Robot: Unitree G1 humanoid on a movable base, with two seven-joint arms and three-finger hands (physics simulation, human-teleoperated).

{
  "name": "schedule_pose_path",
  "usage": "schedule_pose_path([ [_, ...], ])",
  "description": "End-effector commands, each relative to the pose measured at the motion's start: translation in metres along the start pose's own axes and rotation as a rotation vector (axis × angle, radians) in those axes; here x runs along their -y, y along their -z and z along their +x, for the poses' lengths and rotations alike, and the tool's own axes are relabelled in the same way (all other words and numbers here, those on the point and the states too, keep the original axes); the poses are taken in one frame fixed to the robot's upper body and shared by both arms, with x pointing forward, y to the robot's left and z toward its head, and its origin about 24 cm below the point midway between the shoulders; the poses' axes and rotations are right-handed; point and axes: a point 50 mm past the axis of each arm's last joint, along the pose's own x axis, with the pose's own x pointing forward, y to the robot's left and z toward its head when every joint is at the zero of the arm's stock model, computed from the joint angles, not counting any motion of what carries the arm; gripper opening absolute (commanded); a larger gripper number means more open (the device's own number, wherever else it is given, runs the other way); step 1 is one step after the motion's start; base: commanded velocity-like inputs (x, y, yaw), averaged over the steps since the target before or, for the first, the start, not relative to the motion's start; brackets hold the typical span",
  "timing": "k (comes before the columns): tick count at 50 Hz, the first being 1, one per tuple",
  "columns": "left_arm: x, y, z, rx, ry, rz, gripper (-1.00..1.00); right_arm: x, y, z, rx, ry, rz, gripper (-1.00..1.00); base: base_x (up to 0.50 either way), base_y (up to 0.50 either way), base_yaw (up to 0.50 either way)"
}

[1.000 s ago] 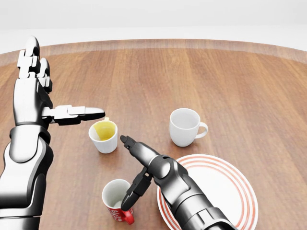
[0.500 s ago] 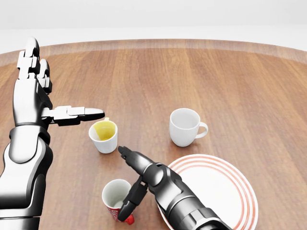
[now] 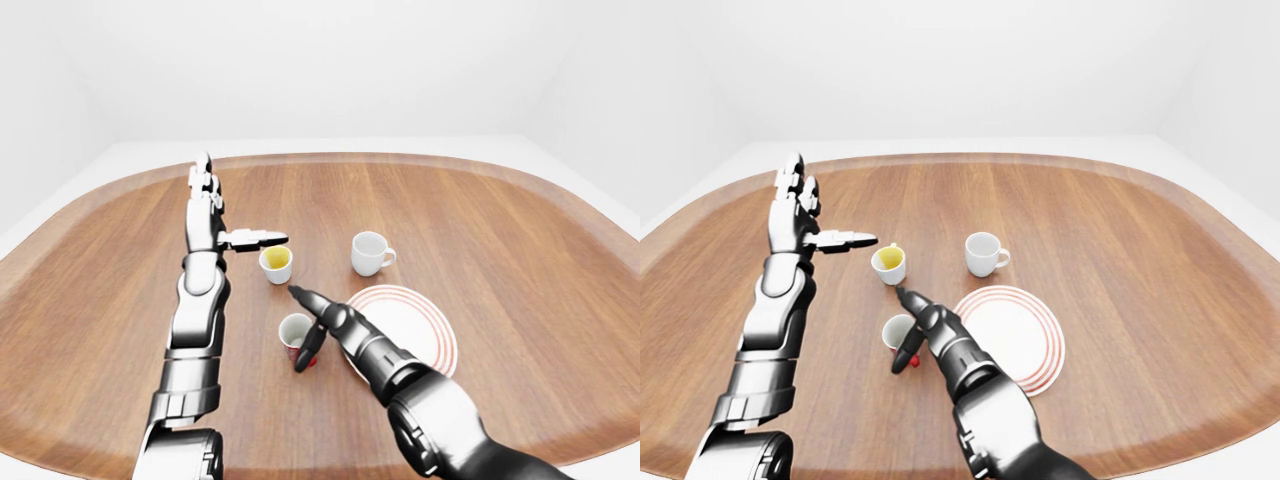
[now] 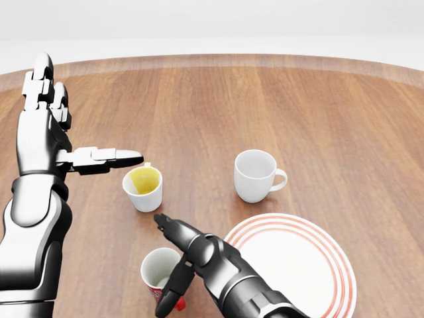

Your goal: Pick up the red mug and put it on the plate

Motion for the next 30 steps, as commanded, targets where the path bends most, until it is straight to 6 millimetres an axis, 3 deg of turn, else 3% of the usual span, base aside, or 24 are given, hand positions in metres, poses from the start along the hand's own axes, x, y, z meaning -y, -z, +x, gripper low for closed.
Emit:
schedule_pose_path([
  [1, -0.001, 0.000, -0.002, 0.003, 0.000, -0.005, 1.00, -0.006, -0.001, 0.001, -0.007, -0.017, -0.012, 1.00, 0.00, 0.00, 0.00],
  [30, 0.004, -0.020, -0.010, 0.095, 0.016, -0.012, 1.00, -0.015, 0.005, 0.002, -0.015, -0.037, -0.014, 1.00, 0.00, 0.00, 0.00],
])
